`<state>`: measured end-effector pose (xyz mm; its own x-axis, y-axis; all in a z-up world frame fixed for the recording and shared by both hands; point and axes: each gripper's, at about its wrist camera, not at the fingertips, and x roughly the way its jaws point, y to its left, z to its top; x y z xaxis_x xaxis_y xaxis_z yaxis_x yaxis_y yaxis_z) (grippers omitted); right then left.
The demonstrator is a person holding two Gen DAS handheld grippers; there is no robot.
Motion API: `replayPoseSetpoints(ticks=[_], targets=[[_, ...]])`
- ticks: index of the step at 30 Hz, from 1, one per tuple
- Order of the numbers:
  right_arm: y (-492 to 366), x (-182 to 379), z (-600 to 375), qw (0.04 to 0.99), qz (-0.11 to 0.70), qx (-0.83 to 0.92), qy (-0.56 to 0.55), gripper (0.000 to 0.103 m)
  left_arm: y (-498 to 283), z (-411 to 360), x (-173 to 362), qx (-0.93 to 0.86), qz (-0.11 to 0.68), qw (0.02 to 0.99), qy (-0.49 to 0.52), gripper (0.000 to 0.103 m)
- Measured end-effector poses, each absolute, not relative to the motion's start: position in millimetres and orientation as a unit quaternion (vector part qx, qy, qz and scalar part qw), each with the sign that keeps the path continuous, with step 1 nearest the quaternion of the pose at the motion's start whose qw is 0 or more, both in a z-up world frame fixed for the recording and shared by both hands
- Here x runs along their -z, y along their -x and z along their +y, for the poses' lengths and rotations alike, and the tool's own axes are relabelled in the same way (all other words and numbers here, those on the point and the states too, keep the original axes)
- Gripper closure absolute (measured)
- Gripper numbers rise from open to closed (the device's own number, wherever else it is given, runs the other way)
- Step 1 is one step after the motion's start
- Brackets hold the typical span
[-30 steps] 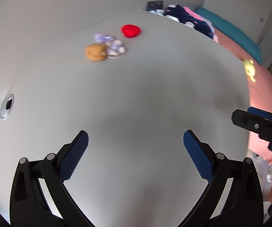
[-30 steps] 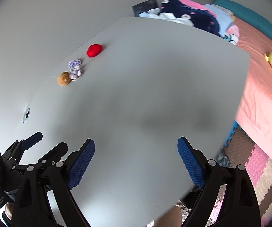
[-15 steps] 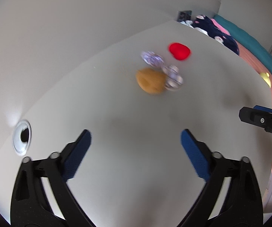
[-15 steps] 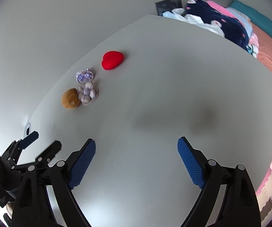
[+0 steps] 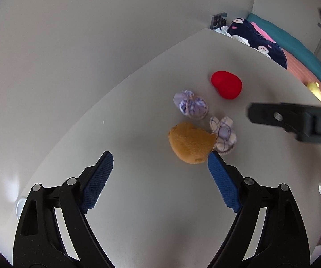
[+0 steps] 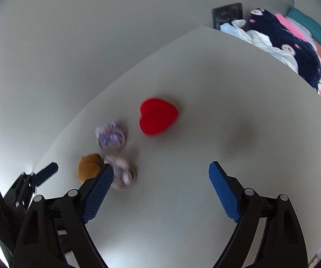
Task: Collect trash
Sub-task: 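Grasp the brown bear plush with the left tool while the right tool grasps the red heart, then carry the bear and heart to the trash bag while both tools open to drop them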
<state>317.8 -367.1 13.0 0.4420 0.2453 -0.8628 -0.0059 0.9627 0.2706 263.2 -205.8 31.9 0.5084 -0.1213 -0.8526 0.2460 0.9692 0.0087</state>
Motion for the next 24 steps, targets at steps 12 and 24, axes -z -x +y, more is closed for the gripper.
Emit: replayPoseSetpoints(ticks=[12,24], targets=[[-370.2,3.8,-353.3,0.842,0.529,-0.067,-0.080,0.054,-293.5,-211.4,-31.9,0.131,0.470,0.869,-0.083,0.019],[-358.3,2.8,-366.9,0.844,0.526,-0.062,-0.082,0.057,-304.4,-219.3,-23.3,0.148,0.488,0.857,-0.078,0.056]])
